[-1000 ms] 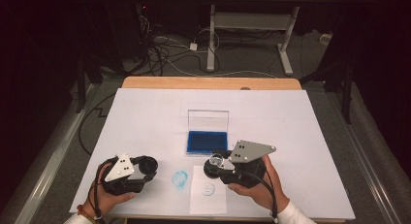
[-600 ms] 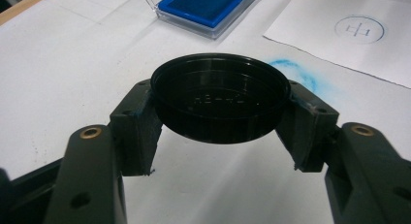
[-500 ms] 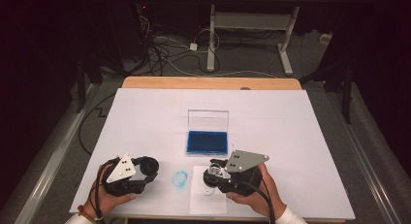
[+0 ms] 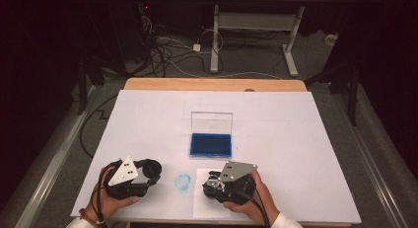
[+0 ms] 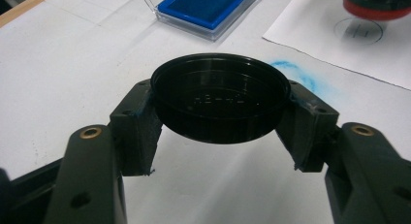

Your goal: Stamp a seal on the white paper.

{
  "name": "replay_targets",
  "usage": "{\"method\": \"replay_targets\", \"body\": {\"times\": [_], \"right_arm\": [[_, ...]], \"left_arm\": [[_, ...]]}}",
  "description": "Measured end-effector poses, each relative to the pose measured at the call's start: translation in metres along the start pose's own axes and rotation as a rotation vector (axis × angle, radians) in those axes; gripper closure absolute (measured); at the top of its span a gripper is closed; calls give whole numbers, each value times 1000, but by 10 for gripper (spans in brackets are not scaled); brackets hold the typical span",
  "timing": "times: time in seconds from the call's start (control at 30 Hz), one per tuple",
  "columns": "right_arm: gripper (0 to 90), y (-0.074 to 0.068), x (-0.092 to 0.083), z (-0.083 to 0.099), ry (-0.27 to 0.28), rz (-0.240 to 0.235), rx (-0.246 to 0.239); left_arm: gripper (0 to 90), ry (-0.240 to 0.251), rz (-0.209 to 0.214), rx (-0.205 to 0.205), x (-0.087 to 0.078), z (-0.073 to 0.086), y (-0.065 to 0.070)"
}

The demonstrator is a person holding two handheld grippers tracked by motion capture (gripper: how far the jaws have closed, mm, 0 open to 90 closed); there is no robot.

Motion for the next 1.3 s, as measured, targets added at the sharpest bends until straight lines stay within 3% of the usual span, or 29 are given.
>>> {"method": "replay_targets", "body": {"times": [0.83, 1.3], "right_arm": [[571, -4, 16, 13, -42, -15, -3], [570, -5, 16, 16, -52, -33, -10]], "left_arm": [[365, -2, 2, 4, 0, -1, 0], [365, -3, 4, 4, 0, -1, 1]]}}
Point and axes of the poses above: each handheld gripper's, and its own axes: x roughly forward along the jaws, z roughly out of its underside, y roughly to its right, the point moved 10 cm from there along x, roughly forward along the jaws, and after that the axes turned 6 degrees about -x, right-handed, at the moved point
